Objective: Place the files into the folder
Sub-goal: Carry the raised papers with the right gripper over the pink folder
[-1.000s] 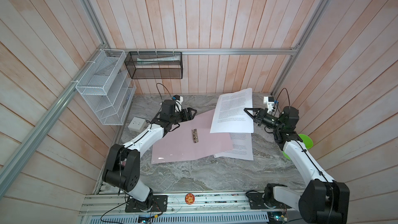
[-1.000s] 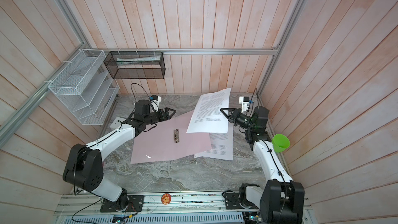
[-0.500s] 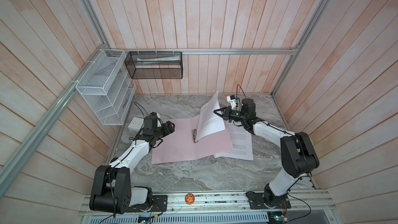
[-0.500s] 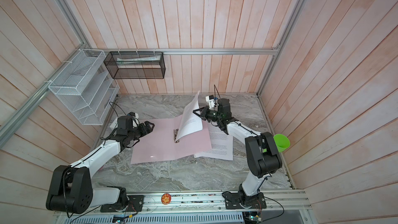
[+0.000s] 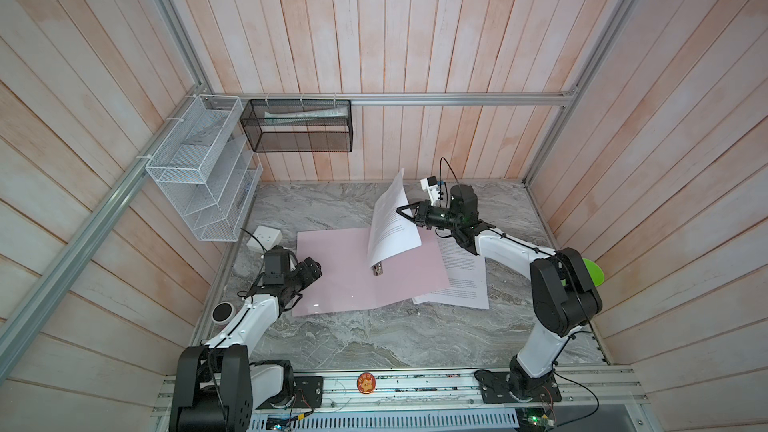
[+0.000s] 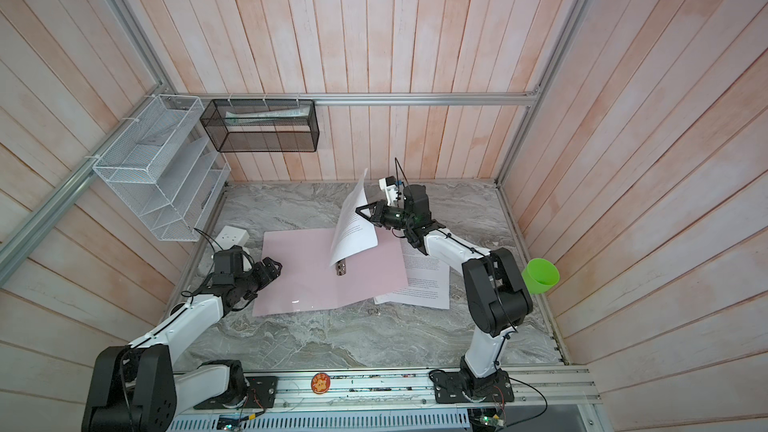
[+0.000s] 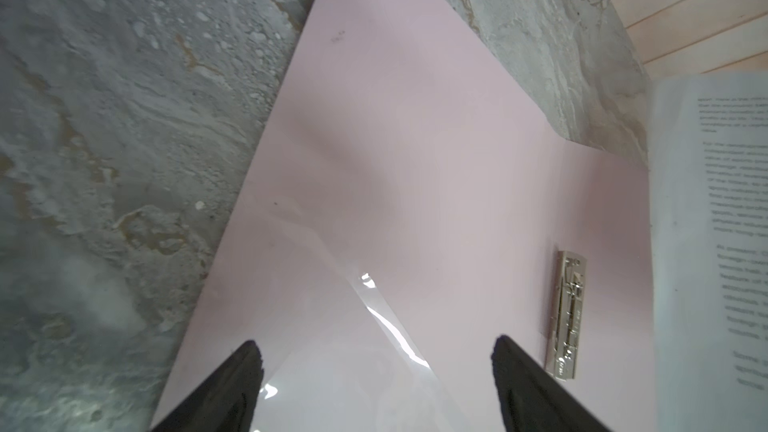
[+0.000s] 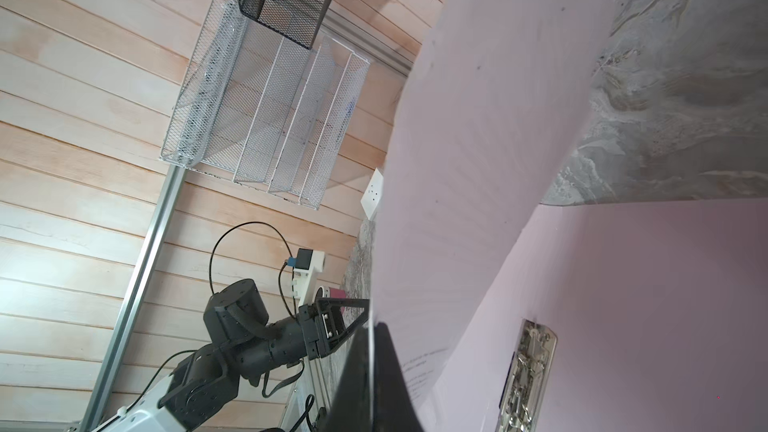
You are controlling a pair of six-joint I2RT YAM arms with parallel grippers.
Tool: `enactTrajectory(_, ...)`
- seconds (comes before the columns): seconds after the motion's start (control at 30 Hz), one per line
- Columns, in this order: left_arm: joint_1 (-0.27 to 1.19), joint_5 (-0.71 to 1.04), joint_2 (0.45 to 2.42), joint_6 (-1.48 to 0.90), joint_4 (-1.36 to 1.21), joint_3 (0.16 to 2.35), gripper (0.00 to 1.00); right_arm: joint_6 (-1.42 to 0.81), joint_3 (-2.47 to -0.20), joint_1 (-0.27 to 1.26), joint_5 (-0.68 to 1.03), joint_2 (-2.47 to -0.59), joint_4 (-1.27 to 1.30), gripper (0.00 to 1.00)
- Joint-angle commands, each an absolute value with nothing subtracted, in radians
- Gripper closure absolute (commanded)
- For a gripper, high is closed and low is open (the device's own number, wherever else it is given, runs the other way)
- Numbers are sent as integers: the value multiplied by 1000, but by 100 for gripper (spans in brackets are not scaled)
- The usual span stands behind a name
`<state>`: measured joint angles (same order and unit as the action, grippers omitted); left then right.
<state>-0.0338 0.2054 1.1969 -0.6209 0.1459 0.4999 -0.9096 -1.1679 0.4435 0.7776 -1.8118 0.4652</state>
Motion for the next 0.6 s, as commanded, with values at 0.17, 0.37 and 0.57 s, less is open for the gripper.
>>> enactTrajectory(0.17, -100, 138, 1212, -621, 192, 536, 10, -856, -1141, 481, 646, -1944, 488, 100)
enactTrajectory(0.37, -112, 132, 1299, -577, 222, 577, 10, -781, -1110, 499, 530, -1936, 438, 100)
enactTrajectory(0.57, -122, 178, 1370, -531, 206, 593, 10, -783, -1071, 511, 466, -1911, 477, 100)
